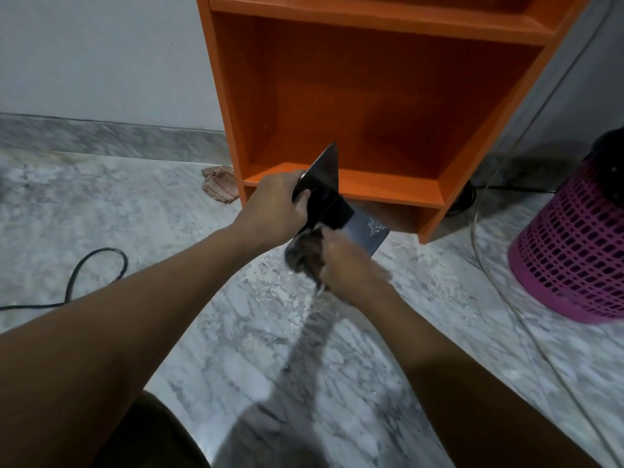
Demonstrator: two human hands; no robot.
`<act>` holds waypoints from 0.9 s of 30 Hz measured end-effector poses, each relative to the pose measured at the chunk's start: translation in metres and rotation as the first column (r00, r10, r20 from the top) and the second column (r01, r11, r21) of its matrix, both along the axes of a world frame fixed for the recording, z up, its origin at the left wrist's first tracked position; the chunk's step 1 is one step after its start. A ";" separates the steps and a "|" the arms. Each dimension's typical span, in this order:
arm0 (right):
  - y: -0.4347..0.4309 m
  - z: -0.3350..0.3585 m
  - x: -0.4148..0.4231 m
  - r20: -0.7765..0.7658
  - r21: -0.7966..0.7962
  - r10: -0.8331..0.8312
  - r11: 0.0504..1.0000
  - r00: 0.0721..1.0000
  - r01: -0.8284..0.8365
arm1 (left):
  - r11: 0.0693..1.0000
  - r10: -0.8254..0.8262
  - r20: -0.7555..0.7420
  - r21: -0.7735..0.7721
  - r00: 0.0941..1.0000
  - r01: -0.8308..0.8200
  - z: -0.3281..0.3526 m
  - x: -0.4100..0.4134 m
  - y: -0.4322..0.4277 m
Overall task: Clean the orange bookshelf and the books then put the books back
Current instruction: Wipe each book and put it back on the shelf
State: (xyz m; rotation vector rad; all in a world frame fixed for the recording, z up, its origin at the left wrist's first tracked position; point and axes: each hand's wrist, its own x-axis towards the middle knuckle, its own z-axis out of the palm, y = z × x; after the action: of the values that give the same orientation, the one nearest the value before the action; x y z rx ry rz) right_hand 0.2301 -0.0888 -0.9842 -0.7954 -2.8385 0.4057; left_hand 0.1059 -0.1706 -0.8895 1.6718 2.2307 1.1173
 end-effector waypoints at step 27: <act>0.004 0.001 0.024 -0.418 -0.188 0.006 0.978 0.908 -0.093 | 0.998 0.051 -0.040 -0.032 0.998 -0.052 -0.016 -0.022 0.003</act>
State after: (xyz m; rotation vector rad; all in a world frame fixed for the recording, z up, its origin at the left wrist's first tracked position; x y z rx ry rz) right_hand 0.2544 -0.0851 -0.9830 -0.5828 -2.4445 0.7837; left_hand 0.0837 -0.1677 -0.9058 1.6465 2.3152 1.0620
